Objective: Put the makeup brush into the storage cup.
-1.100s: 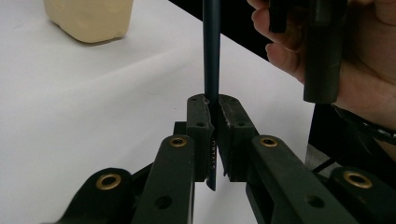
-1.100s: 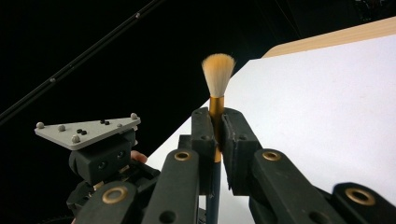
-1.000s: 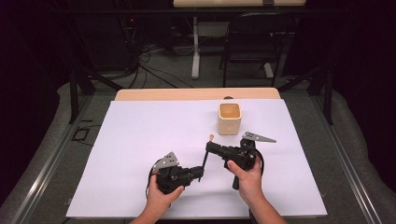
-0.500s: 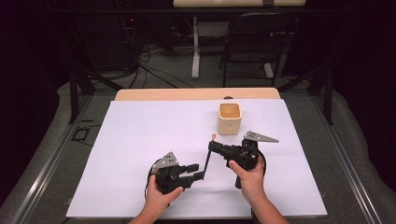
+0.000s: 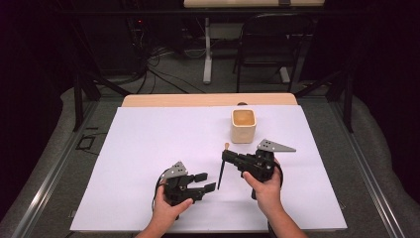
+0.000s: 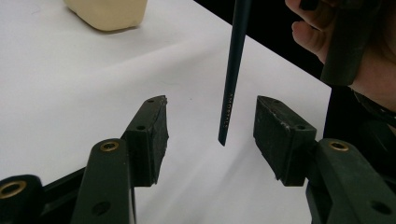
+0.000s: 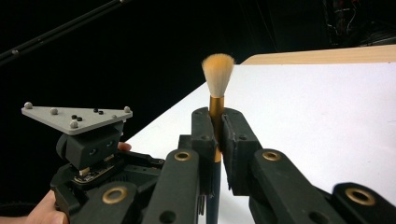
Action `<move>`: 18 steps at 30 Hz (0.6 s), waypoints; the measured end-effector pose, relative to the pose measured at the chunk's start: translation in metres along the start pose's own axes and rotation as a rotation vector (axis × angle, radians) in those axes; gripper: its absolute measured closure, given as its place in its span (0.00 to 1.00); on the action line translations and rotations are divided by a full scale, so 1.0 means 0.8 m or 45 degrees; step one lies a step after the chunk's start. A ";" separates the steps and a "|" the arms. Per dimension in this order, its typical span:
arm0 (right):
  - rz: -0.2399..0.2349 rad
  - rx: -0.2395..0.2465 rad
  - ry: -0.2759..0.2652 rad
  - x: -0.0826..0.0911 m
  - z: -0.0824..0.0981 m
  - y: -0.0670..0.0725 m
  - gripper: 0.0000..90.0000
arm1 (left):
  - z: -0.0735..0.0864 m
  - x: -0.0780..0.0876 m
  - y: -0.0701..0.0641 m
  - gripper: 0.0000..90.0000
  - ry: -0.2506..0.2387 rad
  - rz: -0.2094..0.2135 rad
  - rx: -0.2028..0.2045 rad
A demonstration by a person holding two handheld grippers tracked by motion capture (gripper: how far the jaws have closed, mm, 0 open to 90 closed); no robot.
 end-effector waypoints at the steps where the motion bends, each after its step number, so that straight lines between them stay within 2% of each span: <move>1: 0.002 0.012 0.000 0.000 0.000 0.000 0.93 | 0.000 0.000 0.000 0.50 0.000 -0.002 0.003; 9: 0.033 0.077 -0.006 0.004 -0.005 0.002 0.93 | -0.002 0.006 0.009 0.48 0.008 -0.033 0.014; 18: 0.077 0.142 -0.005 0.012 -0.008 0.000 0.93 | -0.005 0.015 0.025 0.45 -0.006 -0.120 0.036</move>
Point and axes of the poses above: each handheld gripper's, and its own axes: x roughly backward along the jaws, z roughly out of its underside, y roughly to its left, the point moved 4 cm from there along -x, roughly forward along the jaws, and after that the axes turned 2 degrees about -y, right-handed, at the moved point
